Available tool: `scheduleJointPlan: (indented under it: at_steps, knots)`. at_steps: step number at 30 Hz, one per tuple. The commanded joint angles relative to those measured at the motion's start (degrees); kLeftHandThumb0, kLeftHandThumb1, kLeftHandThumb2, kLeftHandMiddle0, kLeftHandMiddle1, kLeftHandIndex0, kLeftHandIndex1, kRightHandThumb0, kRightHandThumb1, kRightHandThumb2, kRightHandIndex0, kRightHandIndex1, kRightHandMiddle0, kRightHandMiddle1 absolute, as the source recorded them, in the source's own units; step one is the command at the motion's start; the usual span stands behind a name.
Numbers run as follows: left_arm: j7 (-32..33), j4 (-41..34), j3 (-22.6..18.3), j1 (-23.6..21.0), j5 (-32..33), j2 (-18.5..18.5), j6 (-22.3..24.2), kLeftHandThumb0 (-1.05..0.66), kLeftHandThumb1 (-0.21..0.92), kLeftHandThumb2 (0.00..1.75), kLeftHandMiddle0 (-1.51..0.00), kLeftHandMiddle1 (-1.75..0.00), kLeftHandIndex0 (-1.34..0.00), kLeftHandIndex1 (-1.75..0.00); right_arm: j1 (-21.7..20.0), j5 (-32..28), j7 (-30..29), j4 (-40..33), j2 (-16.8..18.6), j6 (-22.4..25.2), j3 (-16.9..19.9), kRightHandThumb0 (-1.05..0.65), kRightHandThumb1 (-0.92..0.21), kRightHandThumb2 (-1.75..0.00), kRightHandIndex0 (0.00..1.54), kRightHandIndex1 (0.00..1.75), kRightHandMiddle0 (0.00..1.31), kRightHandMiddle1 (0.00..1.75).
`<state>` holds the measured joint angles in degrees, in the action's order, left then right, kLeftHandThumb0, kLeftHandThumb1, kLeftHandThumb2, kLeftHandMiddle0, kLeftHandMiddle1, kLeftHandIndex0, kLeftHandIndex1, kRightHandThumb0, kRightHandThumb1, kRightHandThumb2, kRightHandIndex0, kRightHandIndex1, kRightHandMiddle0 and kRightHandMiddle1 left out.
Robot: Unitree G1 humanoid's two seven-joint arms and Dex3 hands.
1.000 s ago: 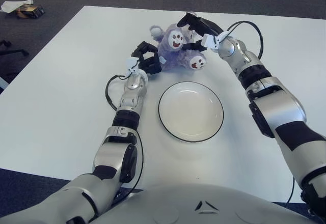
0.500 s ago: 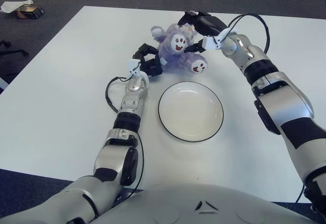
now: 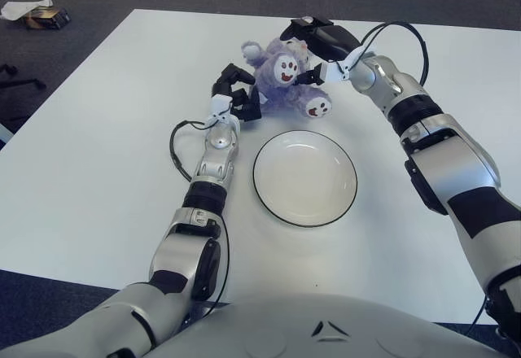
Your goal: Put the doll into the plate.
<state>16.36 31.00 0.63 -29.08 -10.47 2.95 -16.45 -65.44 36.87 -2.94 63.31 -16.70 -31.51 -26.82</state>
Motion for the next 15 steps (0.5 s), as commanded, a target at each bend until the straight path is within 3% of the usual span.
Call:
scheduleJointPlan:
  at_steps: [1,2,4,5,9,15]
  knots:
    - [2.08,-0.94,1.96,1.67,-3.73,-1.44,-4.37,-0.43,0.49,1.08,-0.8,-1.75,-0.46,-1.75,-0.25,0.5,-0.67,0.69,0.13,0.51,-0.34,-0.76,-0.75,-0.59,0.0,0.74,0.0,0.82]
    - [2.71,-1.64,2.5,2.39,-4.84,-1.71,-5.49,-0.42,0.52,1.04,-0.6,-1.75,-0.44,-1.75,-0.24,0.53,-0.65,0.76,0.15,0.58,-0.37,-0.76,-0.75,-0.59,0.0,0.76,0.0,0.82]
    - [4.55,-3.15,3.8,3.71,-8.08,-2.79,-7.91,-0.5,0.44,0.98,-0.33,-1.75,-0.22,-1.72,-0.24,0.65,-0.61,1.01,0.22,0.8,-0.46,-0.75,-0.76,-0.59,0.0,0.77,0.0,0.82]
    - [5.51,-3.83,4.41,4.25,-9.75,-3.4,-8.94,-0.59,0.42,0.93,-0.21,-1.65,-0.14,-1.56,-0.23,0.71,-0.58,1.11,0.24,0.9,-0.5,-0.75,-0.76,-0.6,0.0,0.8,0.0,0.82]
    - [8.65,-3.19,5.64,4.12,-14.04,-5.17,-11.48,-0.78,0.47,0.77,-0.04,-1.36,-0.03,-1.22,-0.18,0.67,-0.45,1.47,0.33,1.17,-0.5,-0.73,-0.76,-0.61,0.0,0.86,0.0,0.83]
    - [12.18,-3.36,7.33,3.96,-19.08,-7.68,-14.72,-0.95,0.62,0.53,0.0,-0.94,0.0,-0.82,0.09,0.14,0.1,1.54,0.29,1.52,-0.12,-0.69,-0.75,-0.64,0.0,0.9,0.0,0.84]
